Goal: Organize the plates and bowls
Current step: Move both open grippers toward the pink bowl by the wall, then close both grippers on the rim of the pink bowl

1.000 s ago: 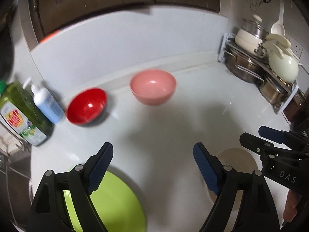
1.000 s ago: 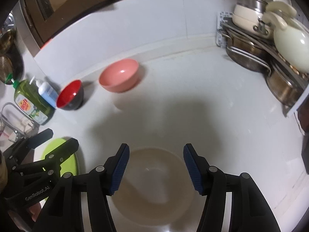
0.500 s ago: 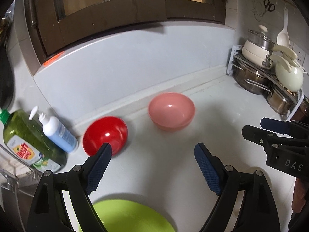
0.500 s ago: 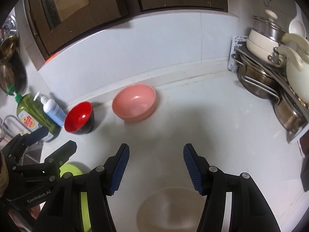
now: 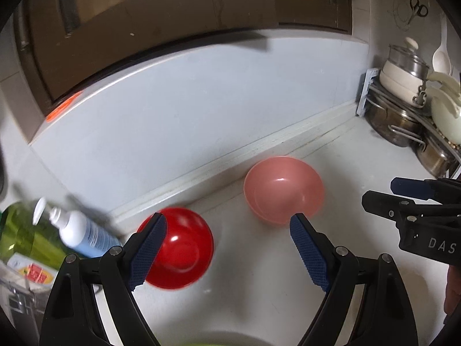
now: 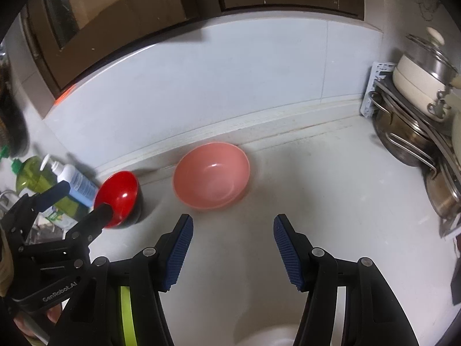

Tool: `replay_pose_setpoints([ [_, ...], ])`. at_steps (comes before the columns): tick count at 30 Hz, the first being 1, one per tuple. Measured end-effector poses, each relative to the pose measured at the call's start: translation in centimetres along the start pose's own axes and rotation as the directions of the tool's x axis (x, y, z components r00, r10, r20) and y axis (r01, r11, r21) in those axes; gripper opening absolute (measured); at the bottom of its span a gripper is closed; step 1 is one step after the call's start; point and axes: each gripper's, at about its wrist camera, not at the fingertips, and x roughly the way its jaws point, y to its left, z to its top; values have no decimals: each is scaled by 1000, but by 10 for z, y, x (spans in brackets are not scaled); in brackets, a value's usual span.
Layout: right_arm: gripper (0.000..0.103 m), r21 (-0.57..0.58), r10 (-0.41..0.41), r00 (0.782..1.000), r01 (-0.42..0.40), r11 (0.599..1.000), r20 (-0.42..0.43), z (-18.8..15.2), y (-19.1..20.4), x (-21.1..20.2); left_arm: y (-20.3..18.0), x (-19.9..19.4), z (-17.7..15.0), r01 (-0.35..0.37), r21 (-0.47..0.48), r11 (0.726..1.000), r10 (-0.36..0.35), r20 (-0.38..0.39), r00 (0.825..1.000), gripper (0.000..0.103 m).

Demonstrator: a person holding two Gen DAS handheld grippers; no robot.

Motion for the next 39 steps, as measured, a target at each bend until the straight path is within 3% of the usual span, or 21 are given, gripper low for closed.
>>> replay_pose_setpoints([
  [11,59,65,3,997,3,998,-81,27,-7,57,-2,73,18,16,56,998,-10,-94,996,84],
  [21,59,87,-10,987,24,996,-159,37,-13,106,-3,132,26,86,21,996,-79,-233,969,71],
  [25,55,120,9,982,14,993,-187,39,-18,121,-5,151,27,96,0,995,-92,-281,955,63],
  [30,42,132,20,977,8,991,-212,40,-17,133,-5,164,27,103,-17,995,-103,-318,942,53],
  [32,39,126,21,976,7,992,-219,40,-16,136,-6,167,27,105,-16,994,-104,-330,938,42],
  [39,25,126,35,969,-4,992,-244,38,-15,143,-8,176,27,137,-43,990,-143,-353,925,17],
])
